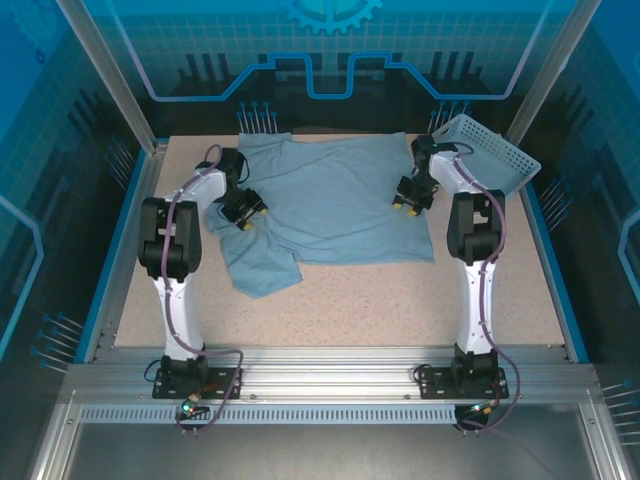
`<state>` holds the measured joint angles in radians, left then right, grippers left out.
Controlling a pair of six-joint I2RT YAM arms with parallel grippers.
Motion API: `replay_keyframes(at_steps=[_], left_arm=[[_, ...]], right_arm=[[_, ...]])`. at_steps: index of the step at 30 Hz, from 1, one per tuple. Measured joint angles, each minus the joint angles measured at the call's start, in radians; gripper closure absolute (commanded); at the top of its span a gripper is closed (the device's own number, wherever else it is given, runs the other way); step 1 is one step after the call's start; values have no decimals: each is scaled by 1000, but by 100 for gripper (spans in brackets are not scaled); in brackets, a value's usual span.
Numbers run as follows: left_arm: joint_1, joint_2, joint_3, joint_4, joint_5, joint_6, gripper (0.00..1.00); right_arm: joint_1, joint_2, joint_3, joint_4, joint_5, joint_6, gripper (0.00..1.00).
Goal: Fold and stack the t-shirts
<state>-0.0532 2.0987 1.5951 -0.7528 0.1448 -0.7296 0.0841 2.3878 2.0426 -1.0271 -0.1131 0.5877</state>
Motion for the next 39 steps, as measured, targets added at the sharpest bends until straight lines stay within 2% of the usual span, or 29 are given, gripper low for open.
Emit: replay_keyframes(at_steps=[2,5,7,10,14,18,21,23,26,27,32,39], left_arm=[[-8,-102,-82,-7,-42,-5,51],[-22,-365,-311,-29,-79,-60,53],[-37,-560,-485,-40,-76,-119,52],[-63,-738,-703,-31,-39,-216,48],[-92,-743,-858,-13,8,-311,47],[-108,-703,-872,45,25,-354,48],[-109,-658,-870,99,24,-370,54],[-109,-621,-870,132,16,-372,67],[-109,-599,-857,90,0,-371,94],[-109,-598,-853,78,-6,-370,100],[-119,-623,-846,109,-48,-365,100],[-120,-767,-859,100,-69,-375,100]], right_arm=[[1,-27,-27,19,1,-17,57],[9,-161,-179,56,4,-23,55],[13,-300,-319,83,3,-15,54],[14,-500,-501,116,-4,0,53],[14,-651,-680,148,-19,4,53],[14,-679,-789,161,-25,2,54],[11,-681,-846,170,-27,2,54],[4,-690,-877,176,-26,3,54],[-23,-705,-904,182,-25,11,54],[-32,-705,-906,182,-23,14,54],[-89,-702,-917,184,6,40,56],[-118,-622,-917,214,6,77,61]])
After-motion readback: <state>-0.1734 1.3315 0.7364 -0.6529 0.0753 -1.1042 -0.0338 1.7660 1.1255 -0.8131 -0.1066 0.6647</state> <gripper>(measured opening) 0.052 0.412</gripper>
